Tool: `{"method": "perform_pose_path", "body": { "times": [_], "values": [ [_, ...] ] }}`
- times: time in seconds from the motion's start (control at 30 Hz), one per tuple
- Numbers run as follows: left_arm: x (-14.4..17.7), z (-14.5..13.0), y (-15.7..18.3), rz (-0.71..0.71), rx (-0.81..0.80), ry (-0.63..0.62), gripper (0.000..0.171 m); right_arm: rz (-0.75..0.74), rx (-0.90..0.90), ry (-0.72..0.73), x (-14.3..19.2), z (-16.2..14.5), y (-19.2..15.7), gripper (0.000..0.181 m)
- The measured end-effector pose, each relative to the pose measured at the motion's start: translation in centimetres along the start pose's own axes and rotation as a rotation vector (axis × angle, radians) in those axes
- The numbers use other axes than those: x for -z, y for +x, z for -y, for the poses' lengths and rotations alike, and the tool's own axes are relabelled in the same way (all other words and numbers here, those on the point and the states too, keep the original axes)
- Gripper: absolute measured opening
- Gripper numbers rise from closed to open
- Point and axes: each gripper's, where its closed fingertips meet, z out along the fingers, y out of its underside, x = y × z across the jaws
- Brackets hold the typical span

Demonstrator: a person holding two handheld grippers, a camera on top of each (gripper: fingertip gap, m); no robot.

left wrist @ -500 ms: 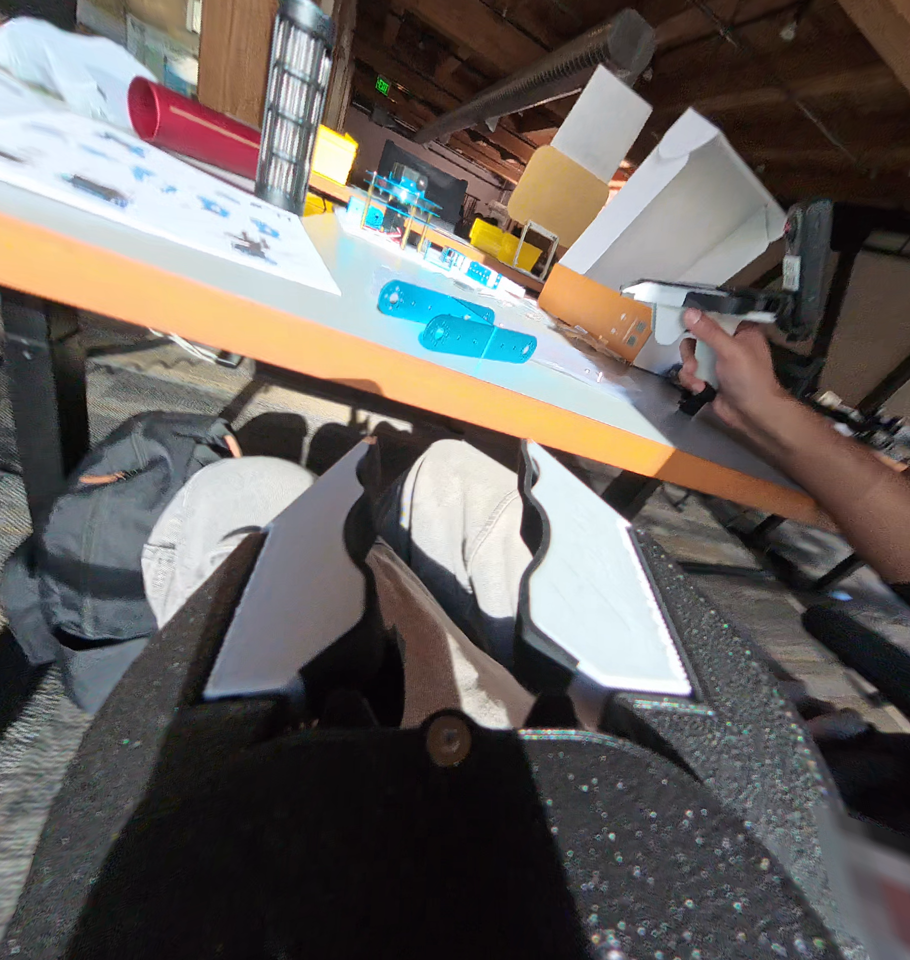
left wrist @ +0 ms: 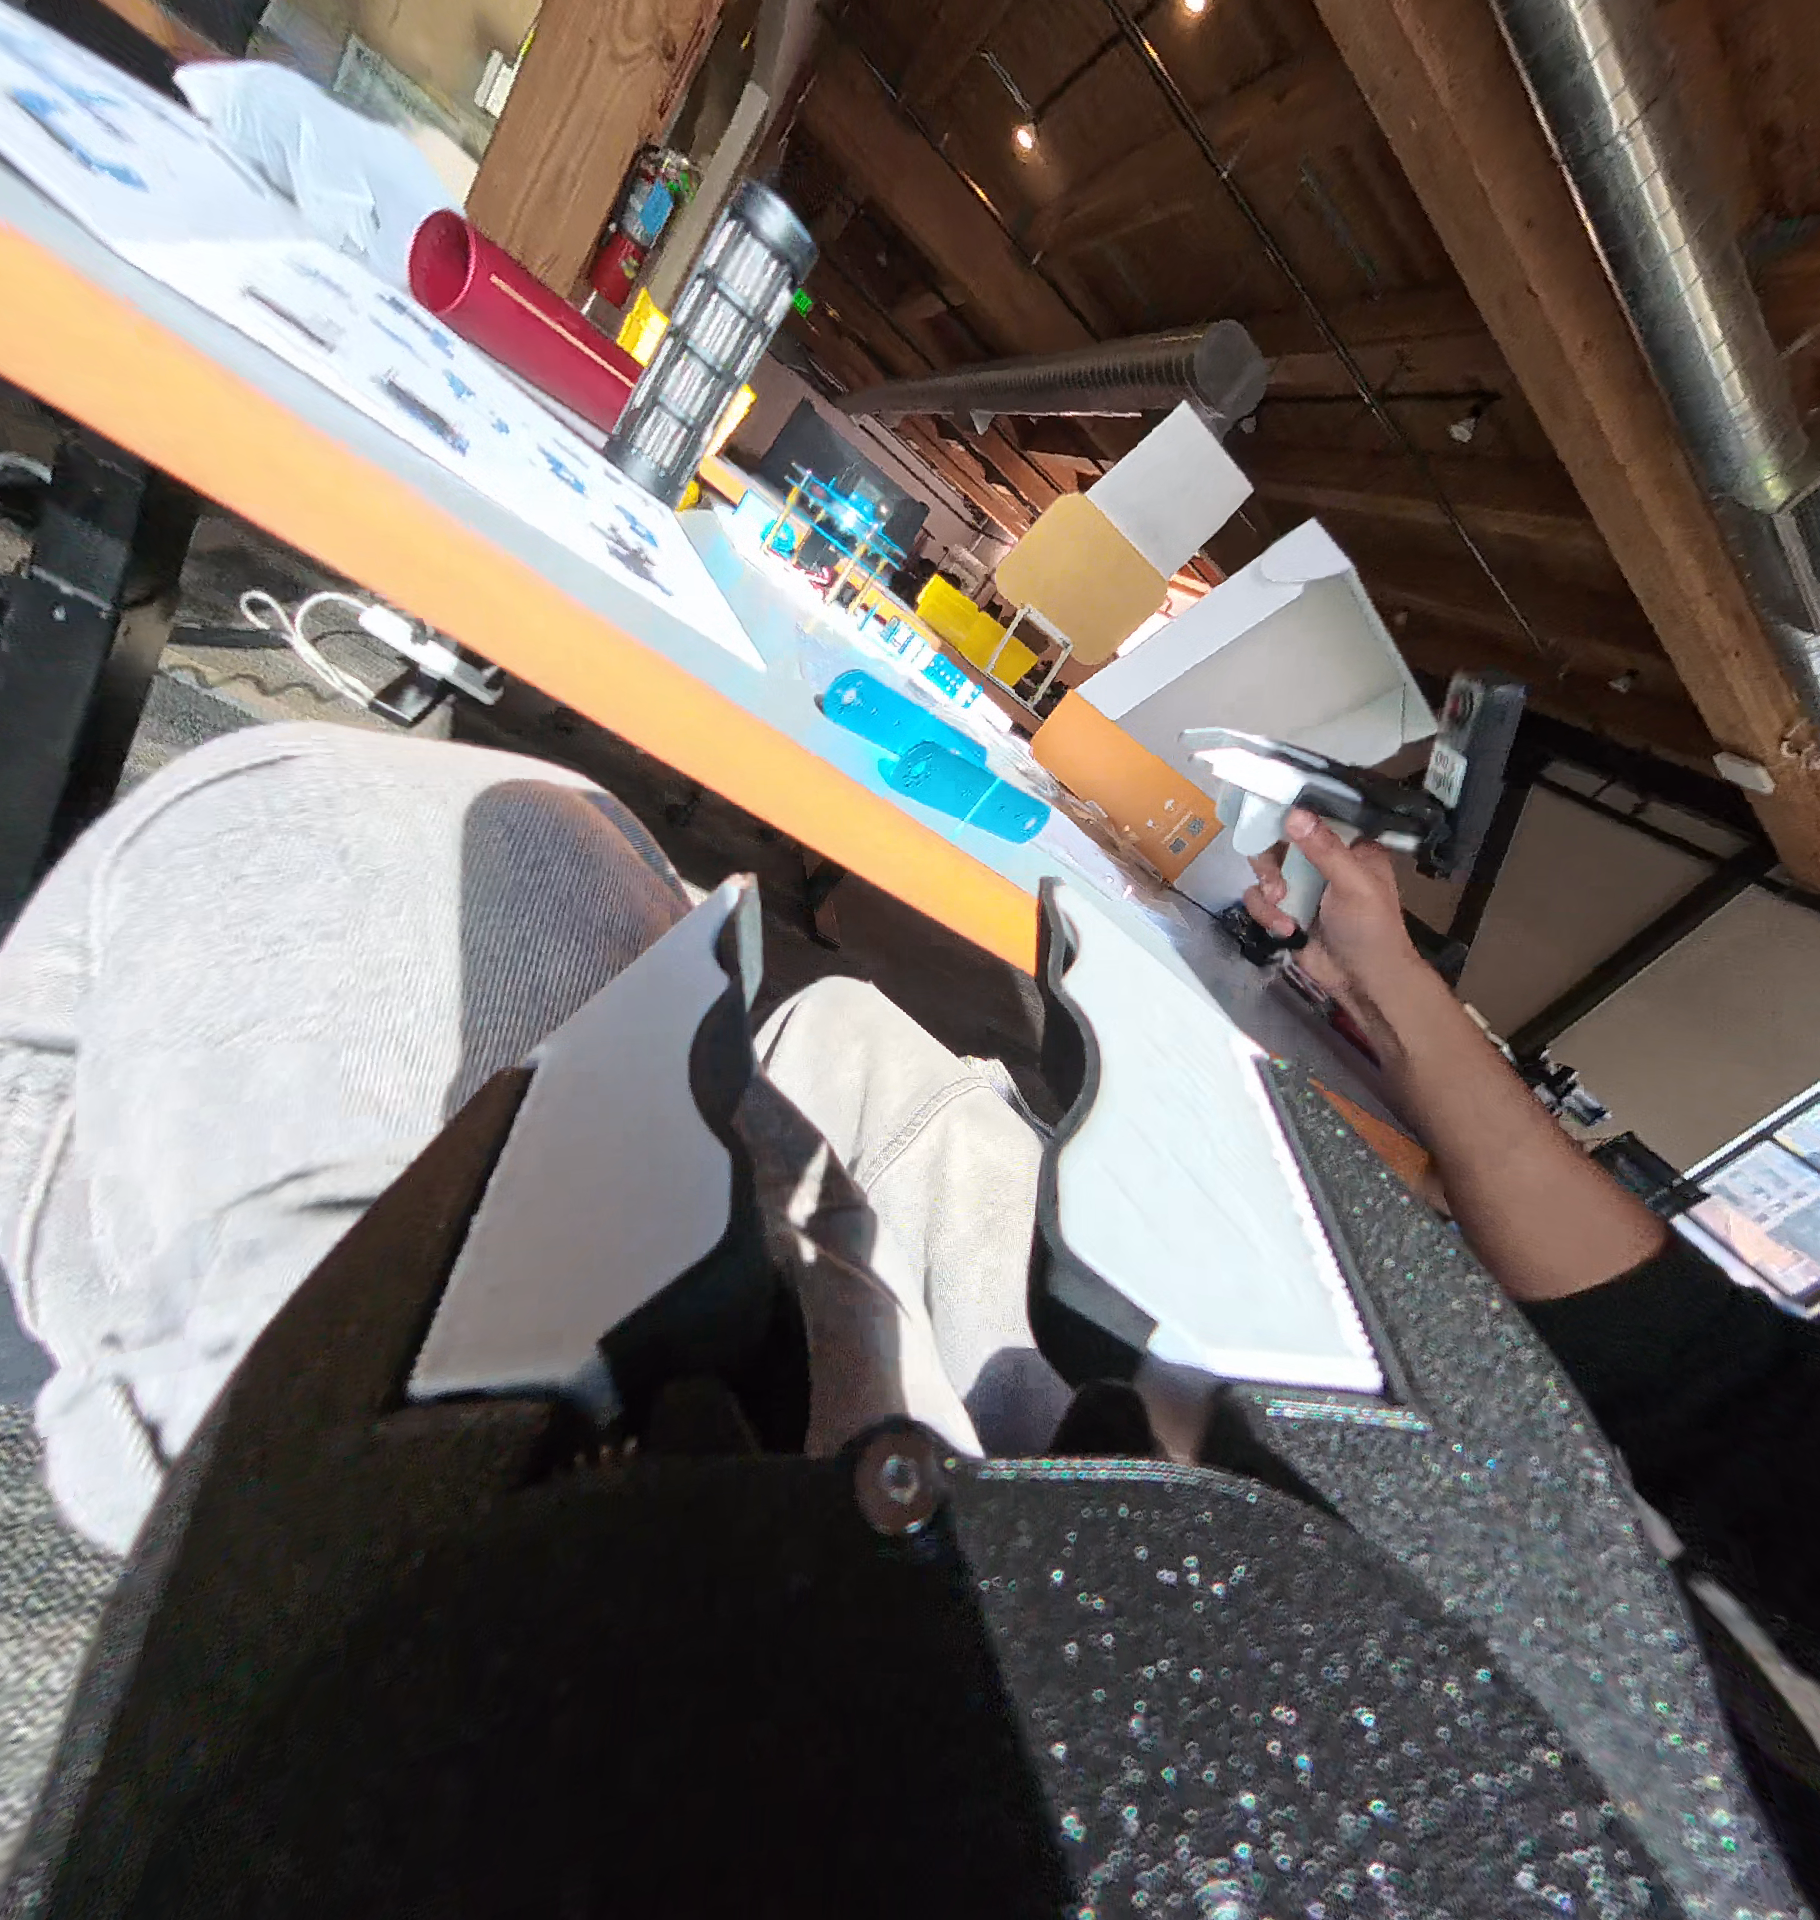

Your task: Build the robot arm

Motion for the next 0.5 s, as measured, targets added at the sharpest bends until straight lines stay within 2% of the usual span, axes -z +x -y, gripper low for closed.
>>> {"method": "perform_pose_path", "body": {
  "times": [0.03, 0.1, 0.13, 0.2, 0.27, 0.33, 0.37, 0.5],
  "values": [
    [0.1, 0.2, 0.6, 0.006, -0.037, -0.010, 0.053, 0.124, -0.017, 0.013, -0.5, 1.3, -2.3, 0.029],
    [0.0, 0.4, 1.5, 0.046, -0.106, -0.039, 0.052, 0.317, -0.016, -0.057, -2.6, 3.1, -6.4, 0.044],
    [-0.1, 0.3, 2.2, 0.052, -0.135, -0.057, 0.046, 0.369, 0.042, -0.136, -4.1, 3.1, -8.1, 0.048],
    [-0.1, 0.4, 3.5, 0.077, -0.196, -0.065, 0.039, 0.407, 0.220, -0.261, -7.4, 3.0, -10.2, 0.043],
    [-0.5, 0.3, 5.0, 0.097, -0.208, -0.075, 0.040, 0.474, 0.336, -0.399, -10.4, 1.9, -11.5, 0.043],
    [-1.8, -0.5, 6.4, 0.092, -0.198, -0.098, 0.040, 0.554, 0.379, -0.537, -12.6, 0.5, -11.8, 0.046],
    [-2.8, -1.1, 6.9, 0.087, -0.191, -0.119, 0.041, 0.620, 0.376, -0.582, -13.2, 0.1, -12.2, 0.044],
    [-7.7, -4.2, 8.1, 0.042, -0.130, -0.222, 0.048, 0.694, 0.455, -0.743, -15.8, -2.3, -11.3, 0.029]
  ]
}}
